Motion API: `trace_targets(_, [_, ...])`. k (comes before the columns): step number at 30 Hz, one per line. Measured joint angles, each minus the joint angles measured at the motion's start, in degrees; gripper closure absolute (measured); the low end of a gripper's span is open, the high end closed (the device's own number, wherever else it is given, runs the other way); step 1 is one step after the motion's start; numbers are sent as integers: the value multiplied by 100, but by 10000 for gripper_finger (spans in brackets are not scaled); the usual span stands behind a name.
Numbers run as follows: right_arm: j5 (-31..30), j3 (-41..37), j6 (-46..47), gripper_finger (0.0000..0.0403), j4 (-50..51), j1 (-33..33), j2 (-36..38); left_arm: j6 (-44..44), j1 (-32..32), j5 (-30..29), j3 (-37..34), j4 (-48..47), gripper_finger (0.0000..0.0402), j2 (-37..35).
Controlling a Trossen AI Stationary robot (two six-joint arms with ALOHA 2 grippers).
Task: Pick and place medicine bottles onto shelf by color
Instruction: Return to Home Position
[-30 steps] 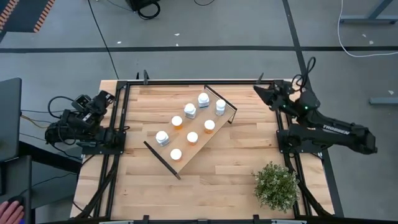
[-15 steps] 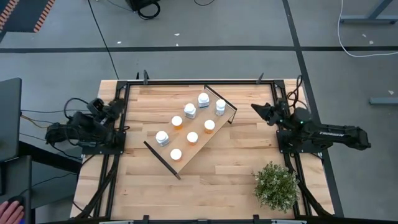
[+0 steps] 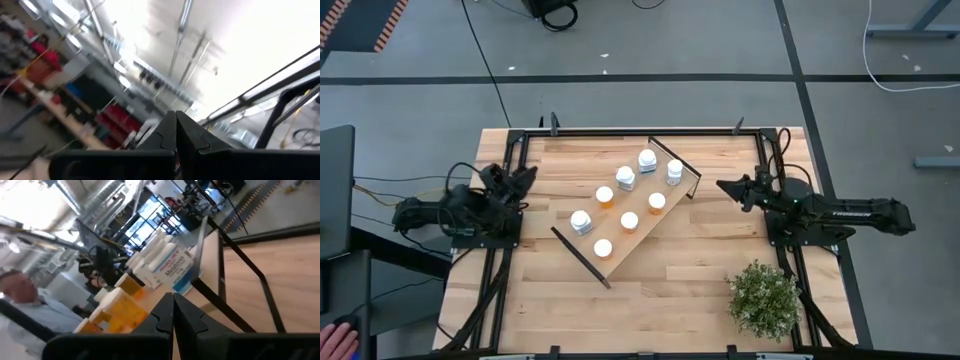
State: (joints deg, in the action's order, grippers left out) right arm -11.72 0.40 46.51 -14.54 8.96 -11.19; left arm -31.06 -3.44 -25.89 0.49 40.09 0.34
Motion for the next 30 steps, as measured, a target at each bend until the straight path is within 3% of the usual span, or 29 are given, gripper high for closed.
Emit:
trace_targets(3, [78,0,-440,393,-10,-72,1,67,-4,0,0,-580,398,0])
trace_targets(6, [418,0,-1074,393,202,-91,1,885,-4,19,0,-1159,397,0])
trace_targets(13, [902,0,-1211,393,975,-91,-4,2466,-4,21,-2,-2193,398,2])
trace_targets(21, [1075,0,-2515,393,1021,-88,-2,2567,-4,46,-4,-2602,383,0])
trace_targets(30, [1170,0,-2704,393,1377,-86,-2,2421,-7,1740,-7,-3475,398,2])
